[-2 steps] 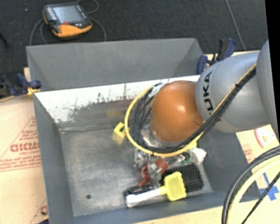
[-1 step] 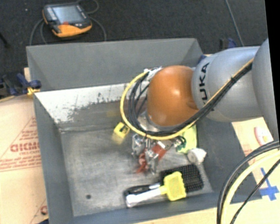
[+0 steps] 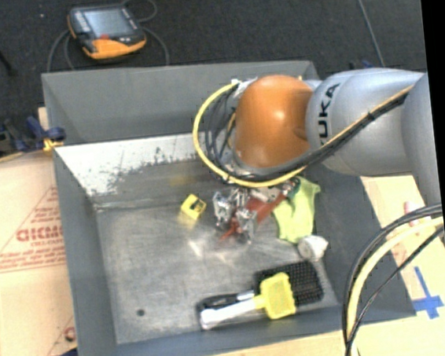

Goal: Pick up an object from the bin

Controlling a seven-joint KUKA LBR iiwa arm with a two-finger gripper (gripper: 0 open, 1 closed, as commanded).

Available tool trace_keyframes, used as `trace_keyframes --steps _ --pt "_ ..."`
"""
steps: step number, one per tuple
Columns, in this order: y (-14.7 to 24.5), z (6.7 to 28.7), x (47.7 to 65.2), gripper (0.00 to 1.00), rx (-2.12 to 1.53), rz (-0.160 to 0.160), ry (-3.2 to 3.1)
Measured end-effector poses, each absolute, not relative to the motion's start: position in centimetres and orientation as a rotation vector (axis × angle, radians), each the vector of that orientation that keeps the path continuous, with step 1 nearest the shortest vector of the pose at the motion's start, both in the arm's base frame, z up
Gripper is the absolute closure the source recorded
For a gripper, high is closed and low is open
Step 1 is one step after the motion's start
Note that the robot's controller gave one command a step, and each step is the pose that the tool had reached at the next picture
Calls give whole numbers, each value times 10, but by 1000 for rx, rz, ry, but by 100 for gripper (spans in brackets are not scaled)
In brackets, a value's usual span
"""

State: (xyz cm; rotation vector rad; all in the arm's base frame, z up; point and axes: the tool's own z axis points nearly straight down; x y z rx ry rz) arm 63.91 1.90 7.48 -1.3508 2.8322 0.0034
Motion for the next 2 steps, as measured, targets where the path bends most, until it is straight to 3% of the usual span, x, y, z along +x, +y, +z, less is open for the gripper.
trace_keyframes --steps 1,2 --pt "18 74 640 0 -1350 -1 2830" --pt "18 74 640 0 -1350 0 2831"
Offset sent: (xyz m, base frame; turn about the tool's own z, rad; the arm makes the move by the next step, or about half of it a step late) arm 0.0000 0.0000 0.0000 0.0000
